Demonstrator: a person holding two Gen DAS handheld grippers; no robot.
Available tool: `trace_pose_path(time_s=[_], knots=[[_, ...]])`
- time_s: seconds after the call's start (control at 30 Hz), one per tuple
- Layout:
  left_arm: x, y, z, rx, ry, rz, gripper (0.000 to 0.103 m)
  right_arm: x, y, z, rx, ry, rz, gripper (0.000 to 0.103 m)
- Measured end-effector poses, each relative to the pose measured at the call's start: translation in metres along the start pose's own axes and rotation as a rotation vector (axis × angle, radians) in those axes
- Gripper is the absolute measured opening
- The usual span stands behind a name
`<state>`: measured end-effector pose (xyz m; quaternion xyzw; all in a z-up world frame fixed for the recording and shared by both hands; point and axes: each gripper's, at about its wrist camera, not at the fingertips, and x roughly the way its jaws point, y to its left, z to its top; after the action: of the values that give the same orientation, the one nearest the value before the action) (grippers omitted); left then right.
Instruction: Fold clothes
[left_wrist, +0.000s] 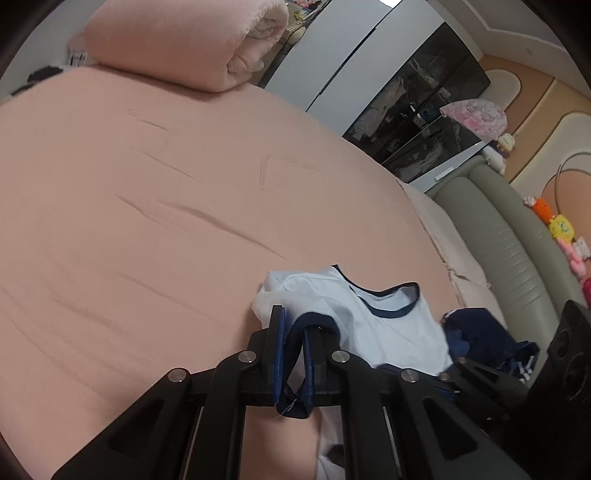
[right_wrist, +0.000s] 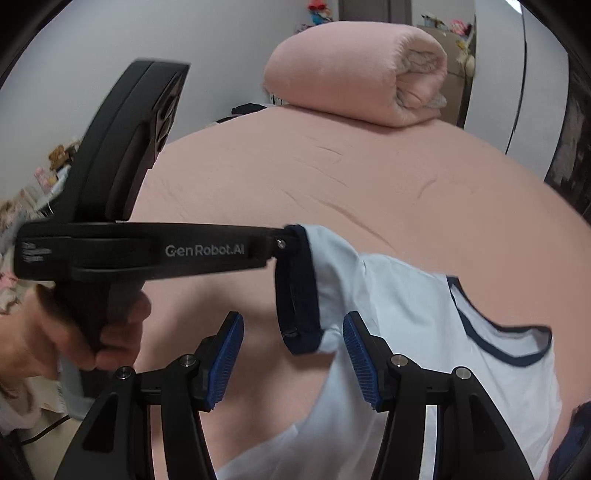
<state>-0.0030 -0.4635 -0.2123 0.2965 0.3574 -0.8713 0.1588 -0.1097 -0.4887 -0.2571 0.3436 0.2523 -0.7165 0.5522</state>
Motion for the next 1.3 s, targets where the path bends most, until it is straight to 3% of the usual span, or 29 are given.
trace_pose_path(time_s=[0.37,0.5,0.67,0.93,1.07,1.13,1.3], knots=[[-0.004,0.007,-0.003,-0.028,0.013,-0.008,0.008,-0.040,0.000,-0.007,0.020,0.021,-0.065,0.056],[-0.004,0.006,-0.002,-0.043,0.018,-0.015,0.008,-0.037,-0.007,-0.006,0.064,0.032,-0.053,0.056],[-0.006,0.000,-0.001,-0.043,0.013,-0.029,0.008,-0.033,0.004,0.002,0.015,0.015,-0.076,0.056],[-0.007,-0.008,-0.001,-0.040,0.009,-0.031,0.008,-0.020,0.012,0.010,0.015,0.029,-0.162,0.055],[-0.008,-0.010,-0.001,-0.035,0.011,-0.027,0.008,-0.019,0.010,0.011,0.006,0.047,-0.149,0.019],[-0.007,-0.012,0.000,-0.034,0.012,-0.027,0.008,-0.020,0.008,0.011,0.009,0.054,-0.132,0.011],[-0.010,-0.024,0.012,-0.015,-0.008,-0.040,0.008,-0.034,-0.011,0.016,0.134,0.039,0.016,0.010]])
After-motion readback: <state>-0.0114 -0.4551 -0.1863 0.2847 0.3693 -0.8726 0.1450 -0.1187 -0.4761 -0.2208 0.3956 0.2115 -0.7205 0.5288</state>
